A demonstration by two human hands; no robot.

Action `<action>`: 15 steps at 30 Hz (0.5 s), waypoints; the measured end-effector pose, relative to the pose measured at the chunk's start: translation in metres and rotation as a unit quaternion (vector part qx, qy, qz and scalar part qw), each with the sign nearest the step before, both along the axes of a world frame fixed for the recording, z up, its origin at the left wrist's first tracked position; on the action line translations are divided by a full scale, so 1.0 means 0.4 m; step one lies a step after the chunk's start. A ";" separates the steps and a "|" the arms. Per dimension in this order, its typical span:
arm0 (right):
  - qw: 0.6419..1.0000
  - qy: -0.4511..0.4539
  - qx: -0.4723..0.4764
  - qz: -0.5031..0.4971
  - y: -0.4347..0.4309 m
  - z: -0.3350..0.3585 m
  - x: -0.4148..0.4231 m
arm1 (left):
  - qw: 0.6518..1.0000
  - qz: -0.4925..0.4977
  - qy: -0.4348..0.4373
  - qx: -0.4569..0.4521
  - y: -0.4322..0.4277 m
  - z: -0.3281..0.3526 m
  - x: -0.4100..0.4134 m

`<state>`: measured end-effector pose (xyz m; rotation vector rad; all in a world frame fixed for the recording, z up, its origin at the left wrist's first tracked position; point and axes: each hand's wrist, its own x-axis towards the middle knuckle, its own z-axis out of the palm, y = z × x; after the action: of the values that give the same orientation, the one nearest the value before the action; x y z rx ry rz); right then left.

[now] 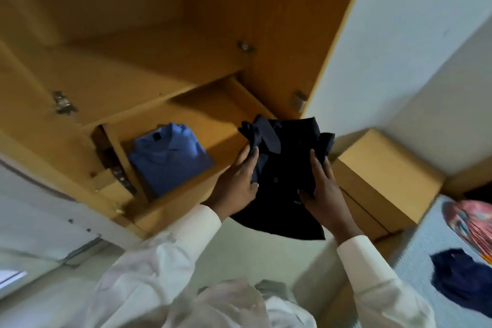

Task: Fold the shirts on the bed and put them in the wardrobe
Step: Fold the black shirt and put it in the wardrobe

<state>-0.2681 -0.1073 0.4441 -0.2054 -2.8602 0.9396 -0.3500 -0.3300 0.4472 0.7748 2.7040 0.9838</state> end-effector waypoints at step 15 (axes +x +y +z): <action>0.948 -0.013 -0.004 0.318 -0.259 -0.017 -0.661 | 0.944 0.319 0.067 -0.057 -0.285 -0.054 -0.290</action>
<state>-0.5326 -0.2108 0.4373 0.7547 -2.9851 1.0322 -0.4659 -0.4441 0.4257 -0.0860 3.1688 0.8832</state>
